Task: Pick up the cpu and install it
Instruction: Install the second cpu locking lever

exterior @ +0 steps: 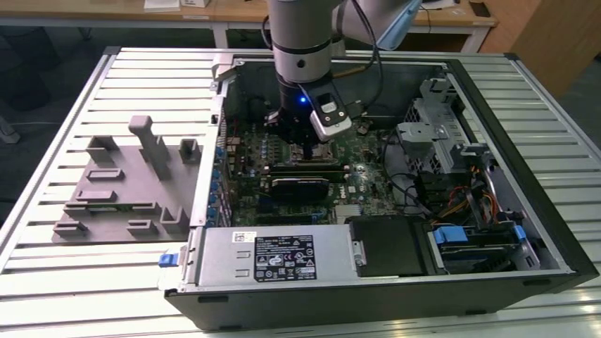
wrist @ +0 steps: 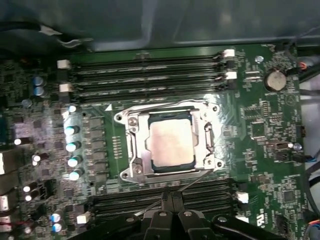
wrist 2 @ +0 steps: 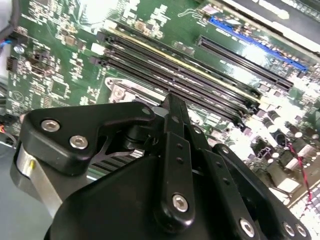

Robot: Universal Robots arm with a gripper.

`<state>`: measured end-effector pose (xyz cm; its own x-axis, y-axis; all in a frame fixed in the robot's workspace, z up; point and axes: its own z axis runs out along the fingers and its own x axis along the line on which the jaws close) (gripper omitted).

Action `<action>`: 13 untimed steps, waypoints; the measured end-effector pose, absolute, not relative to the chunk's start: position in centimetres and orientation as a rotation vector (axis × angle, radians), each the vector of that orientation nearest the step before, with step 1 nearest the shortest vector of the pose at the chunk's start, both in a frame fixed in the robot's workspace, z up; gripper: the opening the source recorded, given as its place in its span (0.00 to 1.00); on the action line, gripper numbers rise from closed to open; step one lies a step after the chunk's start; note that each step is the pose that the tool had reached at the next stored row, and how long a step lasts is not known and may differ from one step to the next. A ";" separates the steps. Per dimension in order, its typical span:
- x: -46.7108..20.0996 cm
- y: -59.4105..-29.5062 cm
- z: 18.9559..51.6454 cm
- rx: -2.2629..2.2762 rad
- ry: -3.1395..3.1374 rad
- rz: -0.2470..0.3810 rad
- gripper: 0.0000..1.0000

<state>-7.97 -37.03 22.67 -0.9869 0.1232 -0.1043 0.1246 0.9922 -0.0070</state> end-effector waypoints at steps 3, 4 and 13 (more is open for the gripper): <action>-8.2 -37.0 22.7 0.175 3.033 -0.022 0.11; -8.2 -37.0 22.7 0.174 3.033 -0.022 0.11; -8.2 -37.1 22.5 0.175 3.096 -0.010 0.11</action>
